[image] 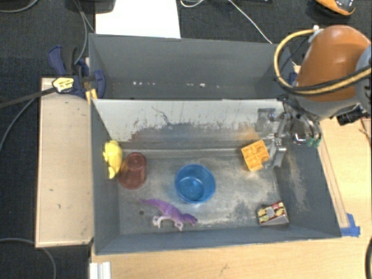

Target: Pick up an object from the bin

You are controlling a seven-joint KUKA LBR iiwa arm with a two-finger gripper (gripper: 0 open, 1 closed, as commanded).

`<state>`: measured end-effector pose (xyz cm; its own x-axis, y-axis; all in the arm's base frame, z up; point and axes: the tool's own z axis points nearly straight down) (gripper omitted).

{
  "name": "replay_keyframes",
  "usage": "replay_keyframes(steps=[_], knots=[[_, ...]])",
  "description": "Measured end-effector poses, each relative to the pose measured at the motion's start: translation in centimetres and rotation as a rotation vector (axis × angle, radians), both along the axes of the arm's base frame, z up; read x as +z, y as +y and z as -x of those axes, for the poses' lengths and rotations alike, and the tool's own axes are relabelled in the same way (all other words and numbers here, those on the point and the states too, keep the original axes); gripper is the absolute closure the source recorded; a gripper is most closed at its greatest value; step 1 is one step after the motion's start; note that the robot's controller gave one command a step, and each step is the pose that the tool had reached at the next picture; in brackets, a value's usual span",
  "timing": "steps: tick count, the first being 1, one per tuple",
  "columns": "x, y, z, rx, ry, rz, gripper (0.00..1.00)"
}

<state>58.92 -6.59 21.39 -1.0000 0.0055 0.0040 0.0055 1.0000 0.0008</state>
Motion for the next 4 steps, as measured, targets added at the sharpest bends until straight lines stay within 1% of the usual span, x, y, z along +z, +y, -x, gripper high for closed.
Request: replay_keyframes(steps=[1,2,3,4], knots=[[0.5,0.0,-0.1,0.002,-0.008,0.001,0.00],[-5.5,4.7,0.6,-0.052,-0.010,0.001,0.00],[-8.2,6.6,2.3,-0.134,0.000,-0.002,0.00],[-9.3,8.8,1.0,-0.136,-0.016,0.001,0.00]])
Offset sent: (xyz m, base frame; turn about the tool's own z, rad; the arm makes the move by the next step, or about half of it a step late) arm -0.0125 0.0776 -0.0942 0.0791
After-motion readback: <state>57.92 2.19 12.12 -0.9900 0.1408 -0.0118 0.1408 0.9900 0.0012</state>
